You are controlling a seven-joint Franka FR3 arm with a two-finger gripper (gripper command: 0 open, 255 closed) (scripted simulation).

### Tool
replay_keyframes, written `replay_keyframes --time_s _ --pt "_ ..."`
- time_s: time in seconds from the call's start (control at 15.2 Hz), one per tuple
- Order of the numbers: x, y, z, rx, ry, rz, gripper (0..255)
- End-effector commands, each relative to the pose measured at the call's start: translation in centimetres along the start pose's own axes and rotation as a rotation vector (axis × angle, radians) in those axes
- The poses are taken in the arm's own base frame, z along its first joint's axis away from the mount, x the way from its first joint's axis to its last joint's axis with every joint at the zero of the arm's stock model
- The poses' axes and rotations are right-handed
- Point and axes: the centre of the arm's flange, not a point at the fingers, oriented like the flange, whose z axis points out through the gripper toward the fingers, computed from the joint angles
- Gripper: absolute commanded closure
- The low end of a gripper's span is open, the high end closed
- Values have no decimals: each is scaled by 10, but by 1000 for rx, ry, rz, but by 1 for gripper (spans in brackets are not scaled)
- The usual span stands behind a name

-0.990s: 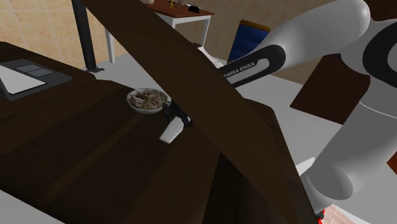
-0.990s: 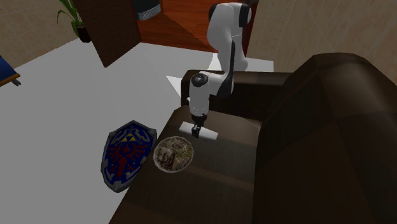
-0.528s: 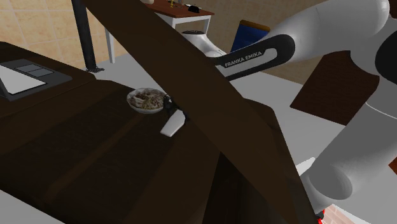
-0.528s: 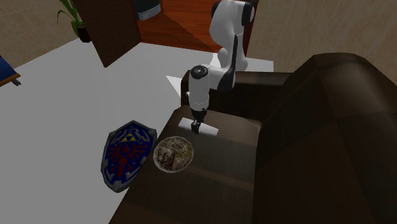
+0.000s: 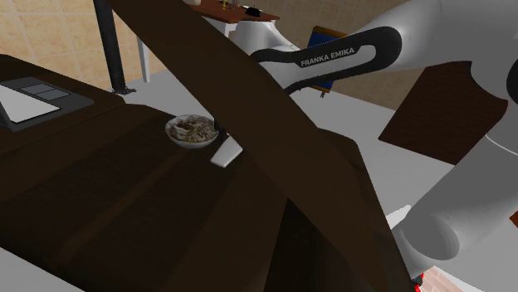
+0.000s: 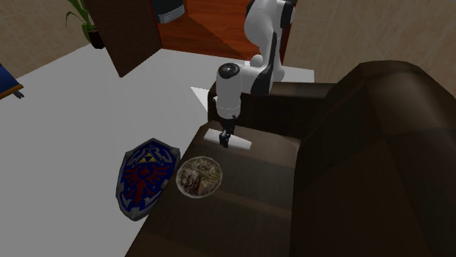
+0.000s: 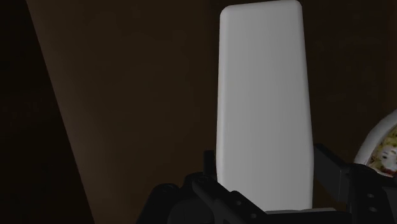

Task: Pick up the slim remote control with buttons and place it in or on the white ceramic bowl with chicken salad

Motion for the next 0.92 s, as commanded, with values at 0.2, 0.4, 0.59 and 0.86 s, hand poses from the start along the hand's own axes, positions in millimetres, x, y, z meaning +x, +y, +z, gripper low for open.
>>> replay_keyframes --time_s 0.2,0.4,0.59,0.86 --pt "-1 0 -26 0 0 0 255" --pt "-1 0 -42 0 0 0 255" --pt "-1 0 -58 0 0 0 255" --pt "10 -38 -62 0 0 0 255"
